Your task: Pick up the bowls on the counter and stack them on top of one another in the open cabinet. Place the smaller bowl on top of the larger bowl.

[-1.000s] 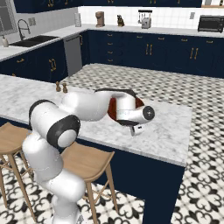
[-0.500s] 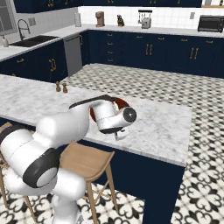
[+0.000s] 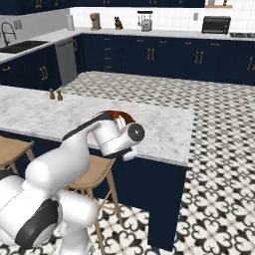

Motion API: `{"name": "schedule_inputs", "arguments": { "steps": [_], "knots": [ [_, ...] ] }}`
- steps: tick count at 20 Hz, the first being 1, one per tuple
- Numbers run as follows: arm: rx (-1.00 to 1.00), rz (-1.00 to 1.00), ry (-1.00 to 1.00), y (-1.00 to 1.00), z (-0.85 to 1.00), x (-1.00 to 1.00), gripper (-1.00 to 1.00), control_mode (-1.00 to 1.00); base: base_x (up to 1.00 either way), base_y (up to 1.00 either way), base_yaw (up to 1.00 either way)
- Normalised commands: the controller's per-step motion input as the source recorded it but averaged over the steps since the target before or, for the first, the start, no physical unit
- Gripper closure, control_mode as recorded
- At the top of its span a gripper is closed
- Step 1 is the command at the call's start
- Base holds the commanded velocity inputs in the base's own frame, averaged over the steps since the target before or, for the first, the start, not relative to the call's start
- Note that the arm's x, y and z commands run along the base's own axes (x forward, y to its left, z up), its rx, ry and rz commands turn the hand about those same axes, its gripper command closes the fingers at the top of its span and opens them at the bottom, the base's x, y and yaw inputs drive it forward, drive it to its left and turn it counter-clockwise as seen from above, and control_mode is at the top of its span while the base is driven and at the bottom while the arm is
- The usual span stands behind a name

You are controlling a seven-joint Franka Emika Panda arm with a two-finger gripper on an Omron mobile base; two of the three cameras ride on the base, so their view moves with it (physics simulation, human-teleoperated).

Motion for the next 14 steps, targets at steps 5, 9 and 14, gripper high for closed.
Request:
{"name": "schedule_inputs", "arguments": {
  "steps": [5,9,14],
  "knots": [
    [0.0,0.0,0.0,0.0,0.0,0.0,1.0,1.0,0.0,-0.09,-0.91],
    [0.0,0.0,0.0,0.0,0.0,0.0,1.0,1.0,0.0,0.0,-0.97],
    [0.0,0.0,0.0,0.0,0.0,0.0,1.0,1.0,0.0,0.0,-0.99]
  ]
}}
